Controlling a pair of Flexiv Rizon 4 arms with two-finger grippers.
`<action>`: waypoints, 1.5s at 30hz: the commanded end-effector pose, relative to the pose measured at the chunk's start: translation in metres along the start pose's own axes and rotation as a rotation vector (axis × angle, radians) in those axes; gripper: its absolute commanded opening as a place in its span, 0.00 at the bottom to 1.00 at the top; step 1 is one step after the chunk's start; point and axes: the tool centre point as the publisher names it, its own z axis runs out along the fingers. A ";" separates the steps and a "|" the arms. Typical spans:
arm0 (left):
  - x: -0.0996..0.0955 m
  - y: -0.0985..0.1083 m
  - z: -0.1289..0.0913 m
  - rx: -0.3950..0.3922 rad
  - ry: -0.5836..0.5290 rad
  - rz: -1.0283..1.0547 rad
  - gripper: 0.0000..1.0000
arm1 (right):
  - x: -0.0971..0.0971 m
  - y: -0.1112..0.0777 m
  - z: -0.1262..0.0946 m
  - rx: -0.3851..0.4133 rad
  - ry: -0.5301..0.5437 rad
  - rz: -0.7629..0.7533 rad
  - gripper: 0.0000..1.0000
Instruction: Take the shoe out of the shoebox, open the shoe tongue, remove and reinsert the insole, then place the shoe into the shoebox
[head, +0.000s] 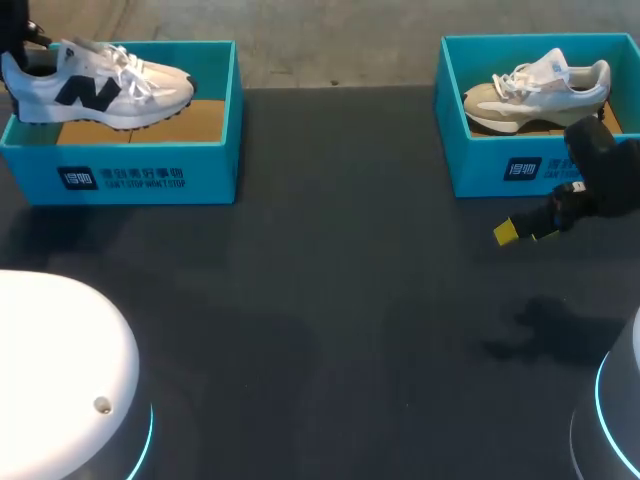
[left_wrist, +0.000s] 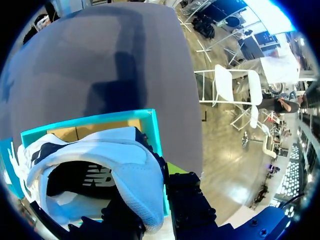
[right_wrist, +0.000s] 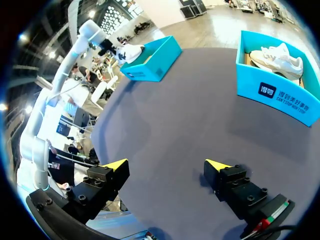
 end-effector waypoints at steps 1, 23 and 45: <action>-0.003 0.011 0.009 0.012 0.000 0.008 0.00 | 0.000 0.000 0.001 0.001 -0.002 0.001 1.00; -0.030 0.018 0.062 0.022 -0.005 0.006 0.00 | 0.000 0.000 0.001 0.001 -0.002 0.001 1.00; -0.043 0.003 0.110 0.041 -0.024 0.025 0.00 | 0.000 0.000 0.001 0.001 -0.002 0.001 1.00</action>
